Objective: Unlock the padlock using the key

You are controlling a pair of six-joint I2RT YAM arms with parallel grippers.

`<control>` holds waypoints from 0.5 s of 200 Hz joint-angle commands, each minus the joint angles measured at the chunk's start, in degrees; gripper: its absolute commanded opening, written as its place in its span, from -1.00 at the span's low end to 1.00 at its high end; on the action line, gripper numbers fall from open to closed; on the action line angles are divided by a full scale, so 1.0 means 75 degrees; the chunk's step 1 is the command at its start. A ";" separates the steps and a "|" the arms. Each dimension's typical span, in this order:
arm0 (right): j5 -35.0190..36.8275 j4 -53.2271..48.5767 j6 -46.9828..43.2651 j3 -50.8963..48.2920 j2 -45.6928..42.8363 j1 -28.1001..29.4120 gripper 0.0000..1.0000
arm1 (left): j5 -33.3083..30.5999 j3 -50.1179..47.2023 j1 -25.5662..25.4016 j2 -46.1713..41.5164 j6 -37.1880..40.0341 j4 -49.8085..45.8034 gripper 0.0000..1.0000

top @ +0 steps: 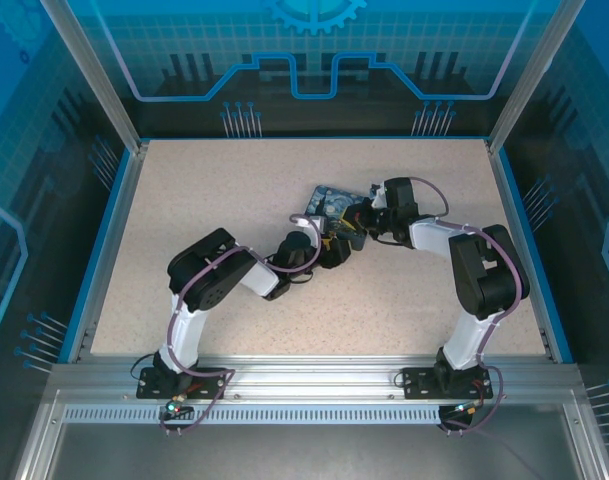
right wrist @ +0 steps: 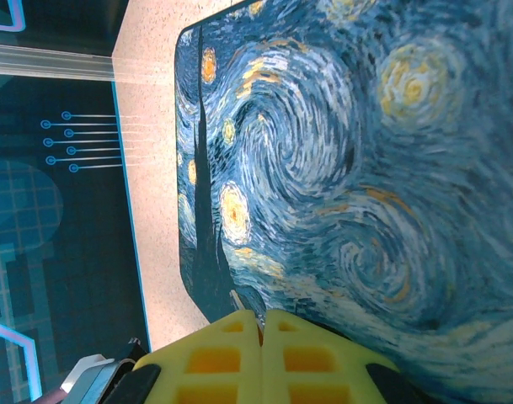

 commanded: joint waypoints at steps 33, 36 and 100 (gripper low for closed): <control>-0.0030 -0.0303 -0.0112 0.0086 0.0256 0.0130 -1.00 | -0.0054 -0.0305 0.0026 0.0083 -0.0412 0.1019 0.06; -0.0021 -0.0303 -0.0112 0.0087 0.0262 0.0133 -1.00 | -0.0054 -0.0316 0.0022 0.0073 -0.0422 0.1046 0.06; -0.0028 -0.0304 -0.0115 0.0114 0.0311 0.0134 -1.00 | -0.0094 -0.0336 -0.0071 0.0076 -0.0546 0.1124 -0.06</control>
